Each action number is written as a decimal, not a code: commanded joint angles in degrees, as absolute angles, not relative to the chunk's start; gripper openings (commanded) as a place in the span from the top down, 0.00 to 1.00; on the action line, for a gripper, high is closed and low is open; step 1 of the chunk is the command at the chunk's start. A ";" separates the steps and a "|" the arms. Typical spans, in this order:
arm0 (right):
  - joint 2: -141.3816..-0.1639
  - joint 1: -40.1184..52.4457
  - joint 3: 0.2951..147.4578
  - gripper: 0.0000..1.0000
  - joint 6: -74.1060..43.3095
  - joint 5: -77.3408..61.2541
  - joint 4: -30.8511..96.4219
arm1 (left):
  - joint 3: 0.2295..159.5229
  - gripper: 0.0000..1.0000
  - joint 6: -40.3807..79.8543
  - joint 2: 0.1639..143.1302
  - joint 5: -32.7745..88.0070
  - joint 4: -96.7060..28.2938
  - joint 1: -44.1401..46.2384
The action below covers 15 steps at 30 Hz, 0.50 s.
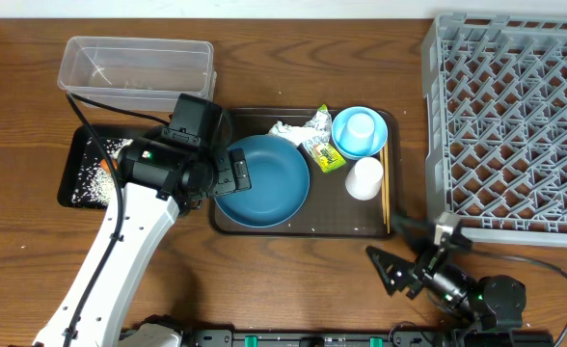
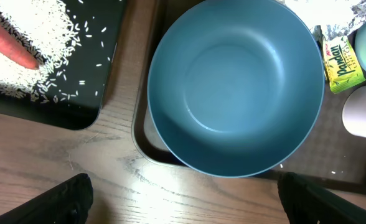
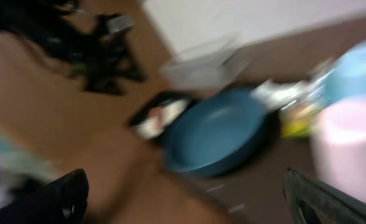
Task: Sort waste into correct bins and load items into the dishwasher rack
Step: 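Raise the right arm from rest toward the brown tray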
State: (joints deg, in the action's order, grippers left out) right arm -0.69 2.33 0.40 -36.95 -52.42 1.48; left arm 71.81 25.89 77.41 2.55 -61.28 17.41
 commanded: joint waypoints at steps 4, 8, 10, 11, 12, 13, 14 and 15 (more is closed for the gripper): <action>-0.38 2.11 0.32 0.01 -51.66 -60.82 1.48 | 71.42 0.02 26.65 77.58 1.23 -61.45 17.45; -0.38 2.11 0.32 0.01 -53.71 -59.96 1.48 | 71.42 0.02 26.65 77.58 1.23 -61.45 17.45; -0.38 2.11 0.32 0.01 -54.92 -59.53 1.48 | 71.42 0.02 26.65 77.58 1.23 -61.45 17.45; -0.38 2.11 0.32 0.01 -55.16 -59.31 1.45 | 71.42 0.02 26.65 77.58 1.23 -61.45 17.45; -0.38 2.11 0.32 0.01 -55.29 -58.92 1.50 | 71.42 0.02 26.65 77.58 1.23 -61.45 17.45; -0.38 2.11 0.32 0.01 -55.29 -58.48 1.50 | 71.42 0.02 26.65 77.58 1.23 -61.45 17.45; -0.38 2.11 0.32 0.01 -55.29 -58.26 1.50 | 71.42 0.02 26.65 77.58 1.23 -61.45 17.45; -0.38 2.11 0.34 0.01 -55.29 -57.58 1.56 | 71.42 0.02 26.65 77.58 1.23 -61.45 17.45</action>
